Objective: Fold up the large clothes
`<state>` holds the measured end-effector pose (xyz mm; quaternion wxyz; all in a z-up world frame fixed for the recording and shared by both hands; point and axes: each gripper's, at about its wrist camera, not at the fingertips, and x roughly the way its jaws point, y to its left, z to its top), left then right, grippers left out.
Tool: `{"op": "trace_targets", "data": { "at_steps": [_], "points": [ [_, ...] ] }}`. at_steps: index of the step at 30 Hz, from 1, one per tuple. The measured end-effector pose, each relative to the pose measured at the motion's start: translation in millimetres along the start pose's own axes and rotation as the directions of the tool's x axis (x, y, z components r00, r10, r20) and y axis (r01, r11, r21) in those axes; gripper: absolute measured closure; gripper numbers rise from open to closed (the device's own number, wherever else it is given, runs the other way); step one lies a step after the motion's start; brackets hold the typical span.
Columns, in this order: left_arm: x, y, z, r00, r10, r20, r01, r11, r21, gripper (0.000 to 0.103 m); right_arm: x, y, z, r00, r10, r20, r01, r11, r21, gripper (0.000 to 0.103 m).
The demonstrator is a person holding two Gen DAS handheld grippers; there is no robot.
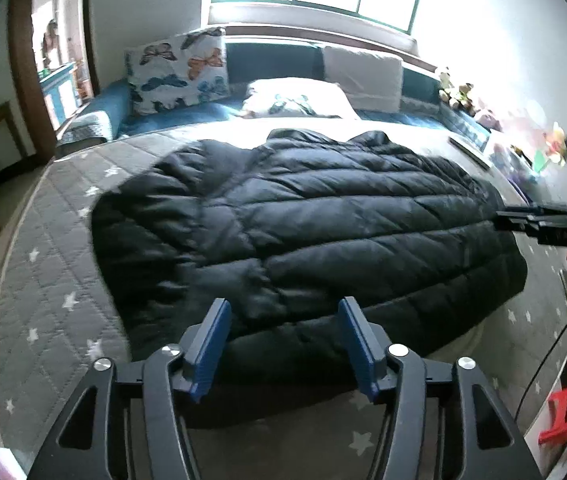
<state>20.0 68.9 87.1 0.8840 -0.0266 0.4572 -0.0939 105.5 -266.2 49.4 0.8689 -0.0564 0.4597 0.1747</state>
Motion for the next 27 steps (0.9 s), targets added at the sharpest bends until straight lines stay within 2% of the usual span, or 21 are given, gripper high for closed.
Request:
{"op": "trace_targets", "data": {
  "at_steps": [4,10,15,19,23,27],
  "points": [
    [-15.7,27.9,4.7,0.999,-0.002,0.034,0.005,0.996,-0.091,0.020,-3.1,-16.5,-3.0,1.000,-0.008,0.006,0.008,0.999,0.045,0.036],
    [-10.4,74.9,12.5,1.000,-0.010,0.023,0.015,0.973,-0.231,0.018,0.0,-45.6,-8.4,1.000,-0.012,0.007,0.011,0.992,0.123,0.031],
    [11.2,104.3,12.2,1.000,-0.023,-0.005,0.020,0.948,-0.319,0.018,17.2,-73.4,-14.4,0.997,0.071,-0.017,-0.066,0.971,0.229,0.030],
    [28.4,129.2,4.2,0.993,-0.119,-0.004,0.106,0.903,-0.417,0.018,32.9,-91.8,-17.4,0.988,0.156,-0.017,-0.143,0.938,0.317,0.020],
    [41.9,144.3,-1.8,0.979,-0.202,0.017,0.186,0.862,-0.472,0.017,49.1,-107.5,-18.2,0.961,0.278,0.008,-0.258,0.880,0.400,0.014],
    [53.0,155.9,-2.3,0.969,-0.243,0.037,0.229,0.838,-0.496,0.009,65.0,-108.4,-16.2,0.941,0.337,0.010,-0.309,0.851,0.425,0.007]
  ]
}}
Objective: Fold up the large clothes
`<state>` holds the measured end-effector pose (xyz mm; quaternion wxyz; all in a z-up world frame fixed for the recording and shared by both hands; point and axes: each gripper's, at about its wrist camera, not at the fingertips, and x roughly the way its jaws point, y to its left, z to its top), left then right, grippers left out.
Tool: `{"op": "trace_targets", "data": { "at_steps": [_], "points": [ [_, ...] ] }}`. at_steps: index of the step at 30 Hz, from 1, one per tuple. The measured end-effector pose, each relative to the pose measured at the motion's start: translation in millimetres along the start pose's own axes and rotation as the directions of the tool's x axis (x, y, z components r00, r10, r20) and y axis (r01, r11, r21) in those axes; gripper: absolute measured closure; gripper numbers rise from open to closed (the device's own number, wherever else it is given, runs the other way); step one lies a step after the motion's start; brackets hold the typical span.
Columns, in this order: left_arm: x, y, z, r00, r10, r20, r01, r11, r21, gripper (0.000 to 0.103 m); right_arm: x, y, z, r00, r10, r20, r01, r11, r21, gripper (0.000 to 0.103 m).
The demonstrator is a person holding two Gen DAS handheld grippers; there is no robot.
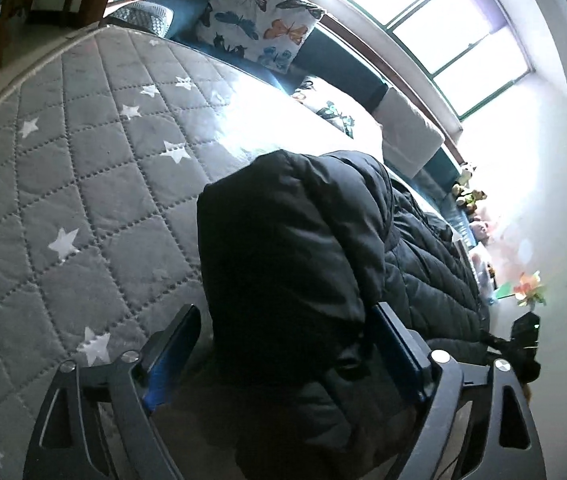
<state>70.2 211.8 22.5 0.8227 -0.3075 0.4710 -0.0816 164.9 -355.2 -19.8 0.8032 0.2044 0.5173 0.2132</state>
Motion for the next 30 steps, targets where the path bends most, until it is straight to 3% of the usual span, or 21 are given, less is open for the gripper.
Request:
{"op": "trace_targets", "data": {
  "at_steps": [4,9,14,22,27,30],
  "points": [
    [10.3,10.6,3.0,1.000,-0.026,-0.014,0.025,0.999,-0.029,0.000,9.7,2.4,1.3,0.999,0.049,-0.014,-0.049,0.999,0.009,0.005],
    [22.4,25.0,4.9,0.995,-0.092,-0.032,0.090,0.993,-0.078,0.000,15.0,7.3,1.3,0.998,0.054,-0.022,-0.054,0.999,0.003,0.000],
    [36.5,35.1,5.0,0.982,-0.178,-0.065,0.165,0.973,-0.159,0.000,12.9,12.5,2.0,0.999,0.022,-0.042,-0.023,1.000,-0.017,0.000],
    [56.7,27.8,4.8,0.954,-0.269,-0.135,0.248,0.956,-0.157,0.000,10.1,10.3,1.7,0.999,0.017,-0.040,-0.018,1.000,-0.007,0.000],
    [56.7,14.4,3.2,0.952,-0.270,-0.145,0.253,0.959,-0.125,0.000,17.1,18.2,8.0,0.998,0.020,-0.064,-0.022,1.000,-0.023,0.000],
    [54.2,-1.7,0.4,0.966,-0.213,-0.146,0.209,0.977,-0.040,0.004,10.0,26.0,3.6,0.998,0.020,-0.061,-0.024,0.997,-0.068,0.001]
  ]
}}
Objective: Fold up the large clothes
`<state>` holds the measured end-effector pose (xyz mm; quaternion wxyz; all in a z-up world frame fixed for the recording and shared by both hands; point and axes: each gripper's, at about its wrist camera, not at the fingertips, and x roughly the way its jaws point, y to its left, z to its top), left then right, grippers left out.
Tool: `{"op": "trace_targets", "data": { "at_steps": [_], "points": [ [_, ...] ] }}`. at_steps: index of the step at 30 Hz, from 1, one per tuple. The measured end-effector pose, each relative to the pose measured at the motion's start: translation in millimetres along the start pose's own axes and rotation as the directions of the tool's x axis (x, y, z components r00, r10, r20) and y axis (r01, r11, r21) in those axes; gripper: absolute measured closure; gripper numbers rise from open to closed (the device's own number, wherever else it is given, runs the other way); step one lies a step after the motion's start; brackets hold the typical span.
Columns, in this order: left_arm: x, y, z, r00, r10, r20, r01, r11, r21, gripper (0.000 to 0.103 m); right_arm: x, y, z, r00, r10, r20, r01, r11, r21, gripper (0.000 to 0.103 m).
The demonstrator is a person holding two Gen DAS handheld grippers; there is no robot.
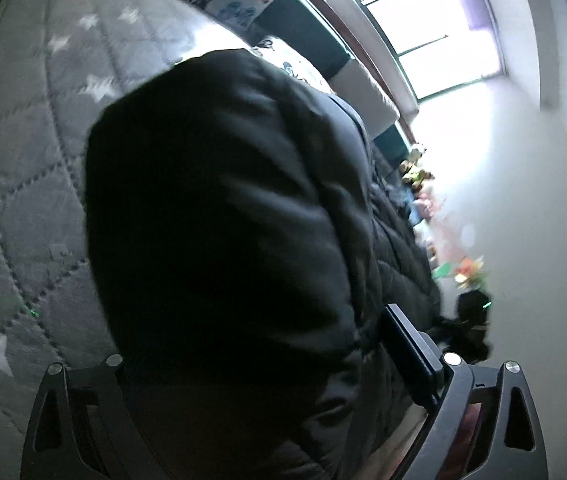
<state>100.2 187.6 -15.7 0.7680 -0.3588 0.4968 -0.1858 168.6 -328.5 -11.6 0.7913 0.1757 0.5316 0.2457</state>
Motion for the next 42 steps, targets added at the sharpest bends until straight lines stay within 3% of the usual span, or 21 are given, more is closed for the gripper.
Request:
{"op": "trace_targets", "data": {
  "at_steps": [4,10,15,18,20,24,31,34,42],
  "points": [
    [7.5,1.8,4.1,1.000,0.017,-0.022,-0.017,1.000,0.005,0.006,-2.7,1.7,-0.9,1.000,0.003,-0.016,-0.004,0.999,-0.038,0.004],
    [4.6,1.2,5.8,0.998,0.038,-0.049,-0.039,0.999,-0.013,0.003,5.6,-13.4,2.2,0.998,0.067,-0.019,-0.067,0.998,-0.012,0.000],
    [6.2,-4.6,4.6,0.998,0.049,-0.031,-0.049,0.999,-0.002,0.008,3.1,-4.4,-1.4,0.999,0.053,-0.006,-0.053,0.998,-0.020,0.000],
    [1.5,-16.6,-3.9,0.998,0.069,-0.012,-0.069,0.997,0.024,0.017,-8.9,9.0,-8.9,1.000,0.011,0.025,-0.009,0.998,-0.062,0.019],
    [-1.7,-25.9,-8.1,0.996,0.091,-0.004,-0.091,0.995,0.051,0.024,-17.9,17.2,-13.0,0.999,-0.007,0.045,0.011,0.997,-0.080,0.037],
    [-5.3,-43.3,-16.0,0.991,0.135,-0.012,-0.132,0.984,0.115,0.028,-29.2,38.5,-33.1,0.995,-0.088,0.049,0.095,0.985,-0.145,0.044],
    [-7.0,-39.7,-9.0,0.987,0.158,-0.029,-0.153,0.982,0.114,0.026,-29.0,43.7,-41.1,0.990,-0.127,0.058,0.135,0.976,-0.168,0.043],
    [-2.8,-37.8,1.8,0.986,0.158,-0.042,-0.154,0.983,0.100,0.022,-26.5,40.1,-38.6,0.992,-0.115,0.049,0.122,0.979,-0.161,0.038],
    [-10.8,-18.2,2.2,0.986,0.150,-0.069,-0.145,0.987,0.064,0.011,-18.3,13.7,-32.6,1.000,0.012,0.017,-0.011,0.995,-0.096,0.017]
  ]
}}
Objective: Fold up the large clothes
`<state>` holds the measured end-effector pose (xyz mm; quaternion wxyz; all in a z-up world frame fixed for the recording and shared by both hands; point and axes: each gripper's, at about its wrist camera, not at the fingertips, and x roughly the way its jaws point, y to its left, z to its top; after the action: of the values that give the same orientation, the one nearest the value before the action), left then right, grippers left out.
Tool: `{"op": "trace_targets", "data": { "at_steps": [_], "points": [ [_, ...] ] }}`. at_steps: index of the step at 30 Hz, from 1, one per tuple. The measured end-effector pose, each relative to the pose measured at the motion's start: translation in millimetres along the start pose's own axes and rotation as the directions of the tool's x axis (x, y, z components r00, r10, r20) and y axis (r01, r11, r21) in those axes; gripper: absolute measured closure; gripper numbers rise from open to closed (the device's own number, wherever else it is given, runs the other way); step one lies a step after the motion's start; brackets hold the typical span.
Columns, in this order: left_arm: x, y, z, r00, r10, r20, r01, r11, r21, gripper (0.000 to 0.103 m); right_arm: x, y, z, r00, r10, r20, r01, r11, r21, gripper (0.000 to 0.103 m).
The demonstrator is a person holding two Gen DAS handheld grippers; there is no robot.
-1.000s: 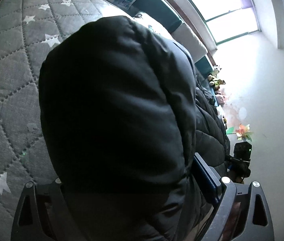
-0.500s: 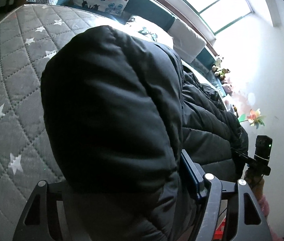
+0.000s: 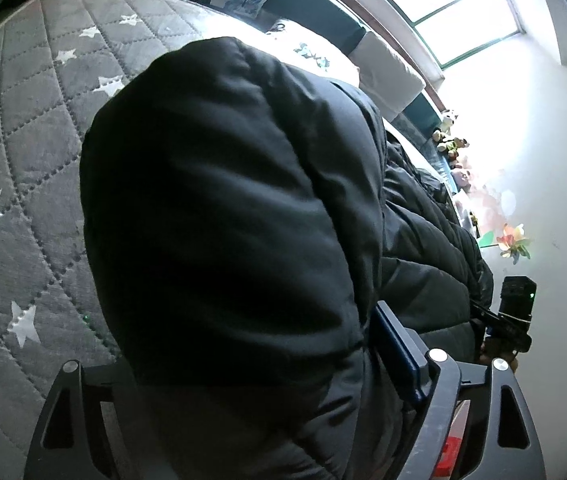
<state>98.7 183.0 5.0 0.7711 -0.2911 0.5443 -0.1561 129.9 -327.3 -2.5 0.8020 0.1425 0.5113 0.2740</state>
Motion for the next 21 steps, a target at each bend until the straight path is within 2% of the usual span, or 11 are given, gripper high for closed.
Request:
{"op": "trace_targets", "data": {
  "at_steps": [4,7,9,11,14,16,19,21],
  "points": [
    [-4.5,2.9,-0.5,1.000,-0.007,-0.006,0.007,1.000,-0.019,0.009,6.4,-15.3,2.7,0.997,0.075,-0.020,-0.074,0.996,0.048,0.009],
    [-8.5,-2.5,-5.6,1.000,0.014,0.020,-0.014,1.000,0.010,0.015,5.1,-15.9,-1.8,0.996,0.084,-0.007,-0.084,0.995,0.055,0.011],
    [-13.0,-12.7,-10.0,0.998,0.044,0.045,-0.046,0.998,0.037,0.022,0.9,-7.8,-5.3,0.998,0.068,0.011,-0.069,0.997,0.033,0.020],
    [-17.1,-24.9,-13.9,0.993,0.089,0.072,-0.094,0.993,0.068,0.031,-7.7,1.9,-8.9,0.999,0.042,0.033,-0.042,0.999,0.004,0.037],
    [-21.9,-60.5,-24.8,0.968,0.208,0.143,-0.231,0.958,0.168,0.040,-20.2,22.7,-14.4,0.998,-0.018,0.067,0.022,0.998,-0.054,0.047],
    [-24.0,-83.7,-35.3,0.936,0.289,0.199,-0.332,0.914,0.233,0.043,-25.0,34.9,-19.7,0.994,-0.073,0.085,0.080,0.993,-0.089,0.049],
    [-24.1,-101.1,-46.2,0.905,0.346,0.249,-0.407,0.875,0.264,0.046,-30.0,42.5,-26.0,0.989,-0.110,0.104,0.121,0.987,-0.108,0.050],
    [-22.8,-105.9,-53.8,0.893,0.362,0.267,-0.430,0.862,0.268,0.046,-34.9,46.9,-32.3,0.984,-0.136,0.118,0.150,0.982,-0.116,0.051]
  ]
}}
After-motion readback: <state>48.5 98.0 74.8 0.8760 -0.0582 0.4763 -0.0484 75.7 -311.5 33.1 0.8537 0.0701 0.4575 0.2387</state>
